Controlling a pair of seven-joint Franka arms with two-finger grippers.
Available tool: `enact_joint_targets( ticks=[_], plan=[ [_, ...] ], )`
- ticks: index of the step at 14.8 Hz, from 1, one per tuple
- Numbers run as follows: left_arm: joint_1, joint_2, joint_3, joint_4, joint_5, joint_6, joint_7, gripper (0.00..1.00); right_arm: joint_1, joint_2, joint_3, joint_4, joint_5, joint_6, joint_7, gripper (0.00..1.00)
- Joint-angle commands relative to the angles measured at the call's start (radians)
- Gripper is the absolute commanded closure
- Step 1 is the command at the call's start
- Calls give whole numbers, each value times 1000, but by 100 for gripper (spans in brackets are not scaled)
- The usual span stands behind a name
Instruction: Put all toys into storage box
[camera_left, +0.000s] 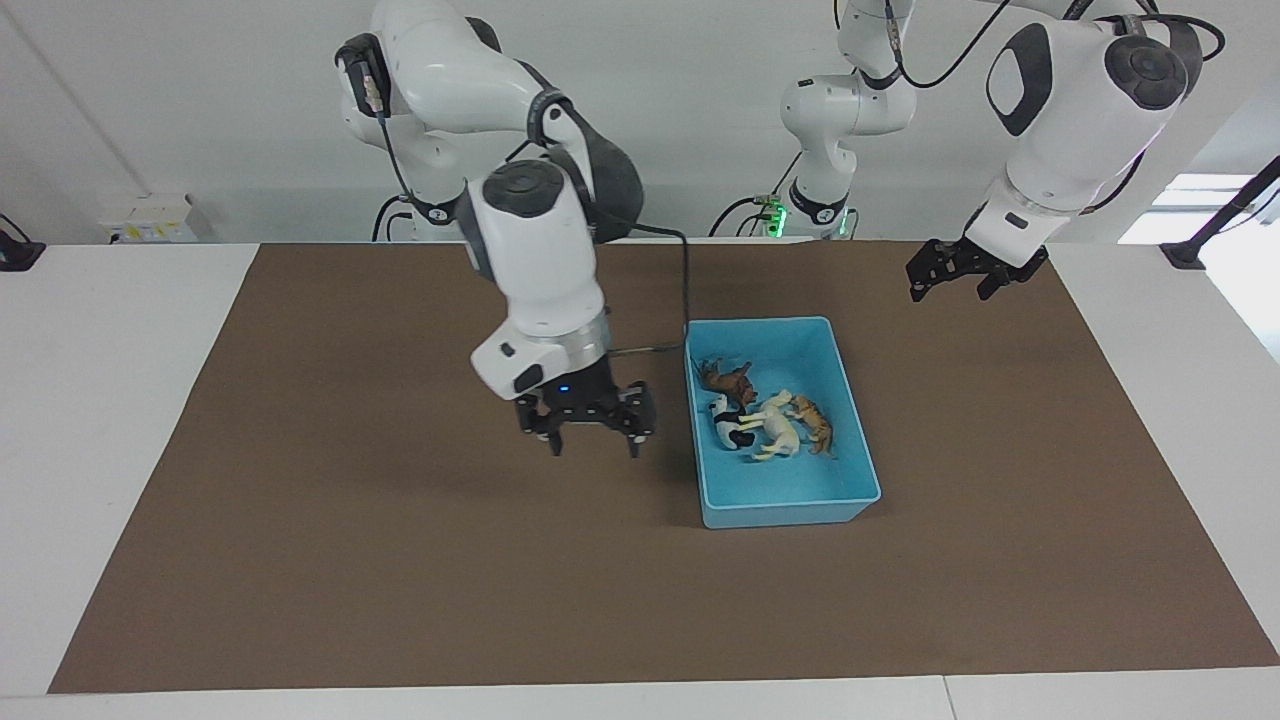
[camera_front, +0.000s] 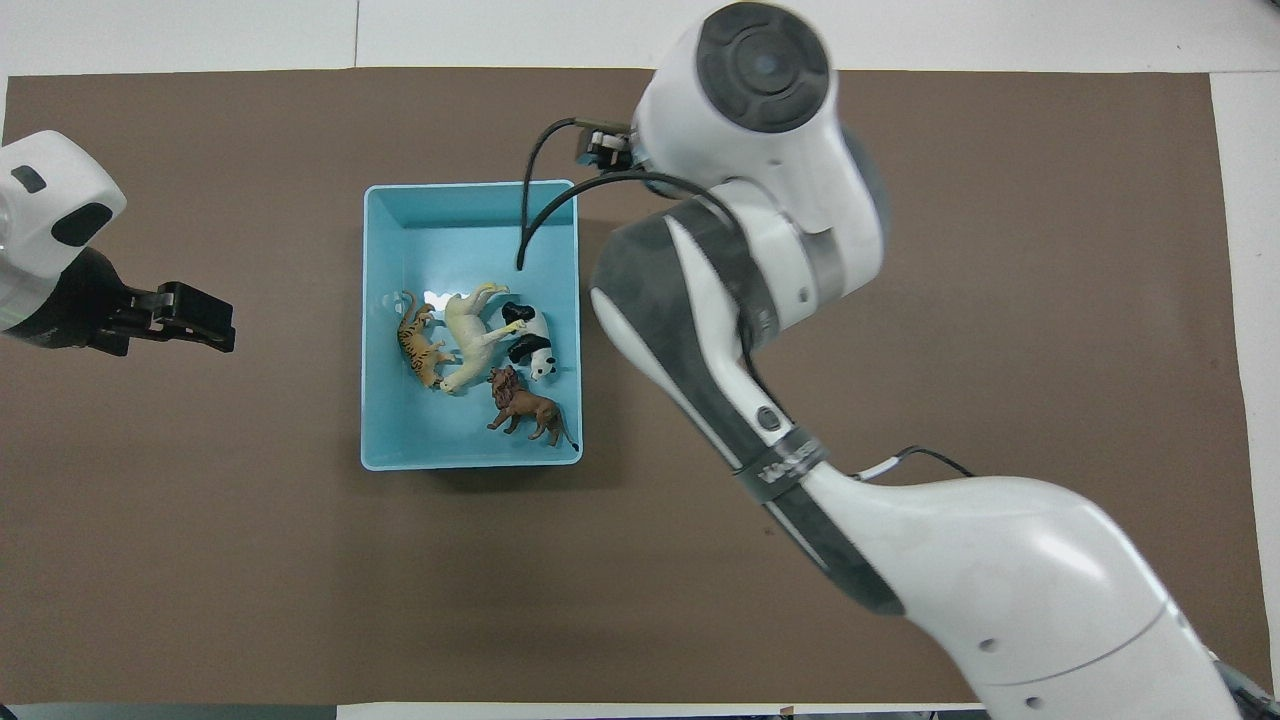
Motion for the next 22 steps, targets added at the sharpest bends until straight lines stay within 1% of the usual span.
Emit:
enact_joint_targets(
  ticks=[1, 4, 5, 8, 9, 12, 15, 17, 19, 20, 22],
  plan=[
    [-23, 0, 25, 11, -16, -17, 12, 0, -99, -114, 19, -128, 1, -41, -174, 0],
    [-9, -2, 25, 4, -15, -8, 17, 0, -198, -158, 18, -133, -7, -140, -209, 0],
    [-7, -2, 25, 4, -16, -5, 15, 0, -215, -172, 18, -135, -10, -182, -229, 0],
    [-9, -5, 25, -8, -15, -5, 5, 0, -265, -232, 16, -144, -11, -355, -268, 0],
    [-10, -12, 25, -22, -15, -3, 11, 0, -276, -261, 16, -173, -11, -386, -268, 0],
    [-18, -25, 23, -20, -13, -3, 6, 0, -291, -403, 15, -344, -14, -366, -271, 0],
    [-21, -31, 23, -20, -13, -5, 5, 0, -299, -494, 15, -444, -14, -345, -275, 0],
    [-12, -31, 23, -20, -13, -5, 6, 0, -314, -526, 15, -483, -20, -343, -356, 0],
    [-9, -31, 23, -20, -13, -5, 6, 0, -334, -552, 16, -516, -79, -326, -460, 0],
    [-9, -31, 23, -20, -13, -5, 6, 0, -336, -569, 16, -532, -88, -317, -464, 0],
    [-10, -31, 23, -20, -13, -5, 6, 0, -362, -575, 16, -537, -86, -294, -458, 0]
  ],
)
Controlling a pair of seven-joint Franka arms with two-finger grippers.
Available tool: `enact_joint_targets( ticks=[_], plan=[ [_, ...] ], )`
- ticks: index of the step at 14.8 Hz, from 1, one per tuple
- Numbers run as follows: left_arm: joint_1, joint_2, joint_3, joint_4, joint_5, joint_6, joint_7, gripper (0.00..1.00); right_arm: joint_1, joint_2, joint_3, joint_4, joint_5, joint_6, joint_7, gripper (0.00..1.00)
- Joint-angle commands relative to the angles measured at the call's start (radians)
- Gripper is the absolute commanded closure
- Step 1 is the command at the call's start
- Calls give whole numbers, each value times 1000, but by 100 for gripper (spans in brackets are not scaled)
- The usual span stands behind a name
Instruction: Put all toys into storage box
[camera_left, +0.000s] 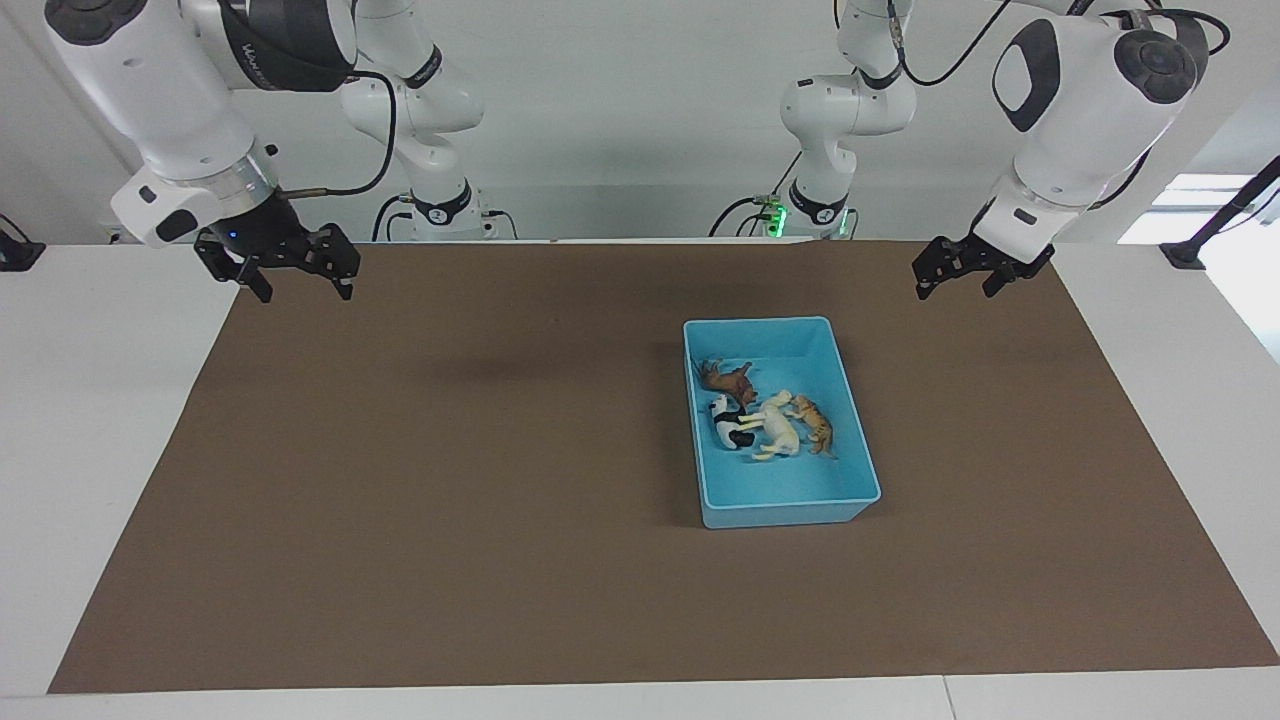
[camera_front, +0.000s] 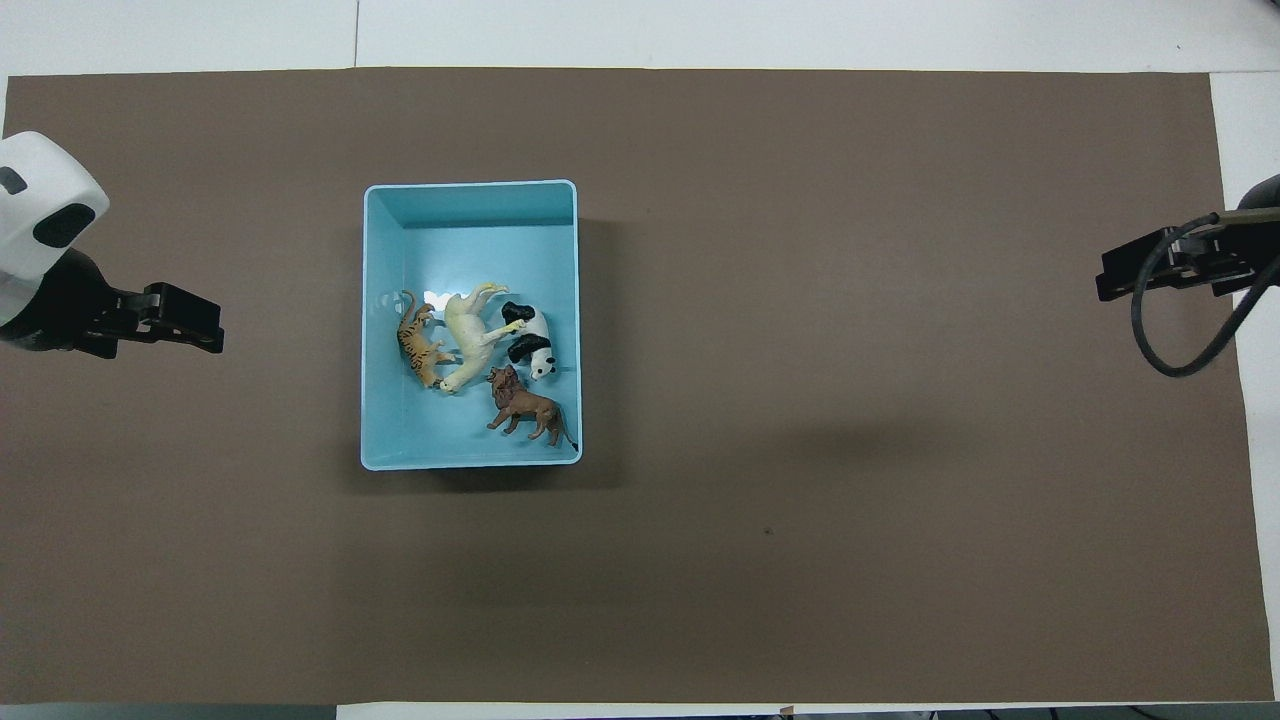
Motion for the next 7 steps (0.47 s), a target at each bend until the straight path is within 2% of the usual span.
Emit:
enact_joint_targets(
  ticks=[1, 4, 7],
  plan=[
    [-4, -21, 8, -16, -13, -5, 6, 0, -35, -47, 16, -60, -12, 48, -18, 0],
    [-3, -23, 8, -16, -13, -5, 6, 0, -24, -65, 14, -60, -9, 37, 85, 0],
    [-3, -21, 8, -16, -13, -5, 6, 0, -23, -146, 16, -150, -9, 22, 96, 0]
  ],
)
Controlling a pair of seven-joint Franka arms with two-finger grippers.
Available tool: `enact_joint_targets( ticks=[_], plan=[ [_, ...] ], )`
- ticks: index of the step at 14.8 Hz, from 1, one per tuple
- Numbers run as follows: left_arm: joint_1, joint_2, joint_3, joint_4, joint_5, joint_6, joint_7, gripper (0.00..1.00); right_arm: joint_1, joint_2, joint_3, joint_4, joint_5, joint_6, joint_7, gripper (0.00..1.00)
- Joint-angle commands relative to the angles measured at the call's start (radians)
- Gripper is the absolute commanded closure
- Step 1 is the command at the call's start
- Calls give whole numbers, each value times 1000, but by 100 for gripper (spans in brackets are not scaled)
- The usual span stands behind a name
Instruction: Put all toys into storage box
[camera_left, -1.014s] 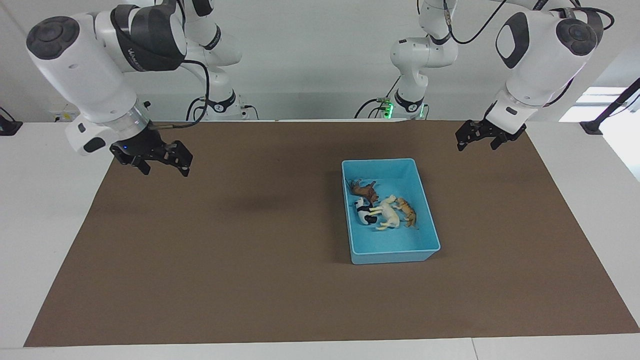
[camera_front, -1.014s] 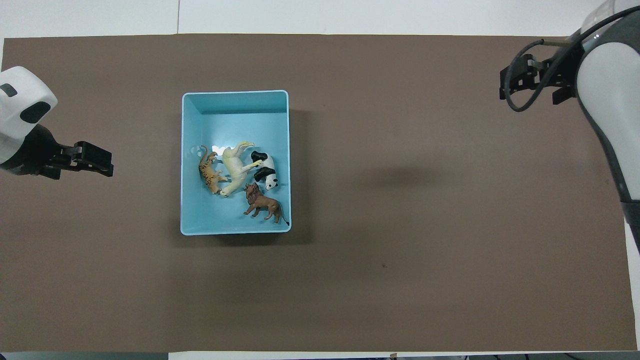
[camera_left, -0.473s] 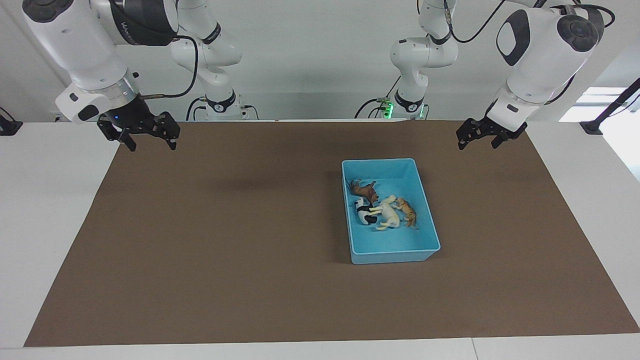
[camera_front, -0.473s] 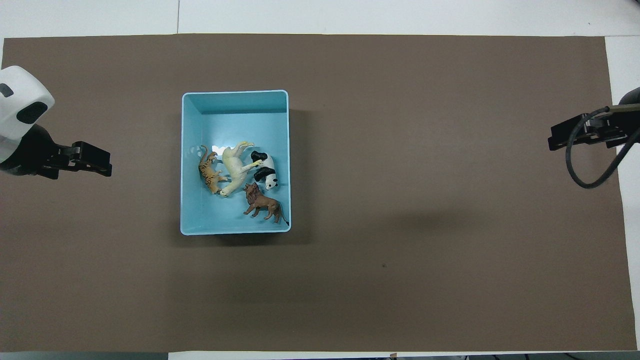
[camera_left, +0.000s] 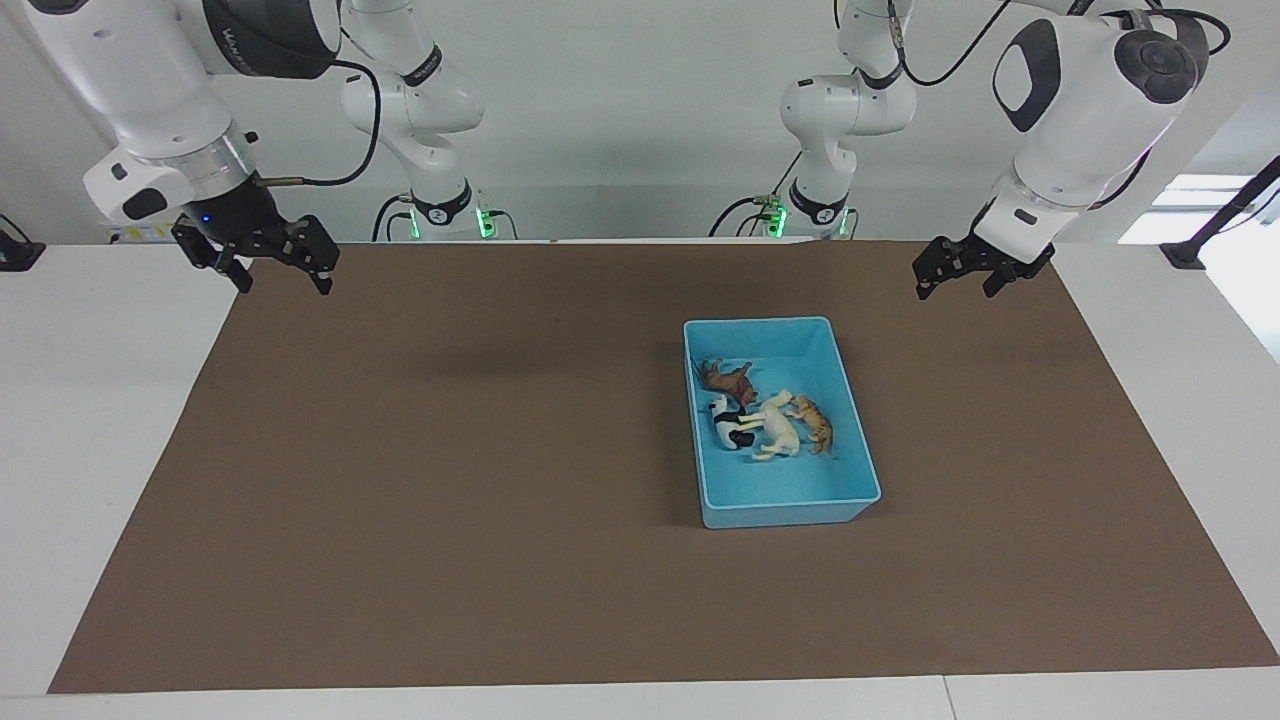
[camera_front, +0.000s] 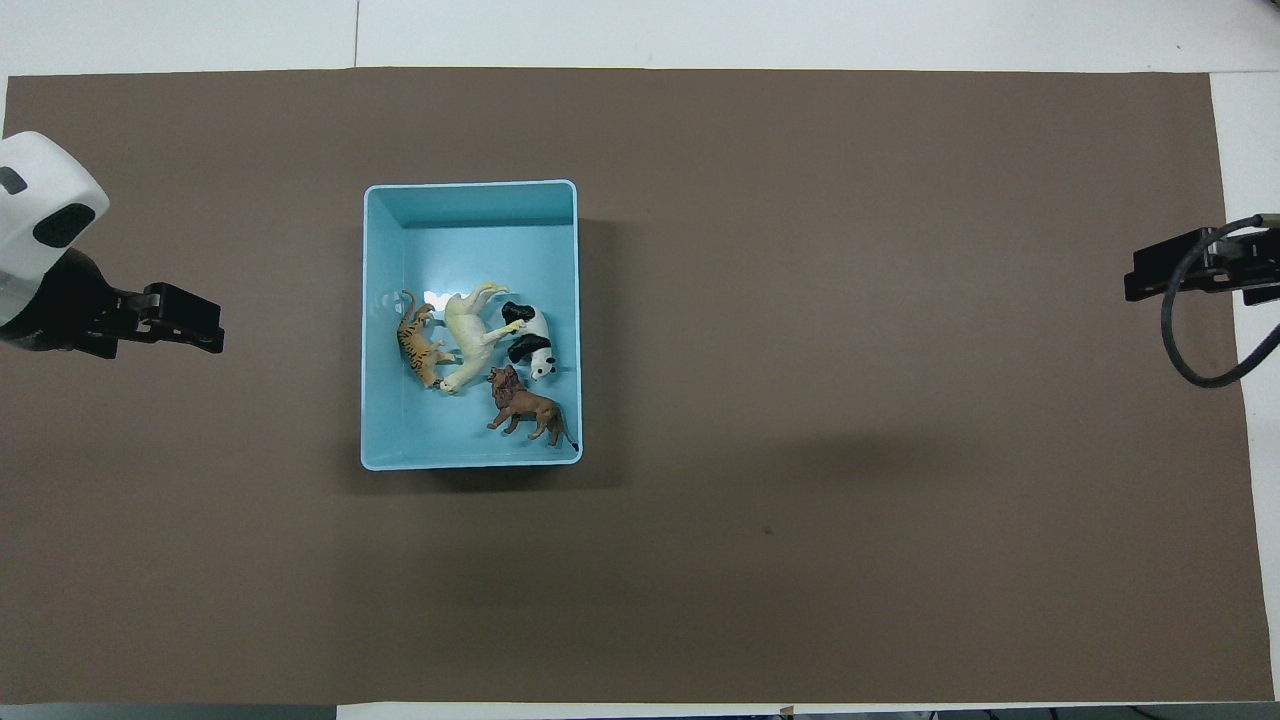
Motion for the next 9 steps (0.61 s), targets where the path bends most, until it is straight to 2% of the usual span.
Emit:
enact_joint_targets(
  ticks=[1, 9],
  plan=[
    [-4, -21, 8, -16, -13, -5, 6, 0, -8, -101, 11, -121, -8, 12, 29, 0],
    [-3, -21, 8, -16, -13, -5, 6, 0, -22, -95, 10, -114, -2, 30, 21, 0]
  ],
)
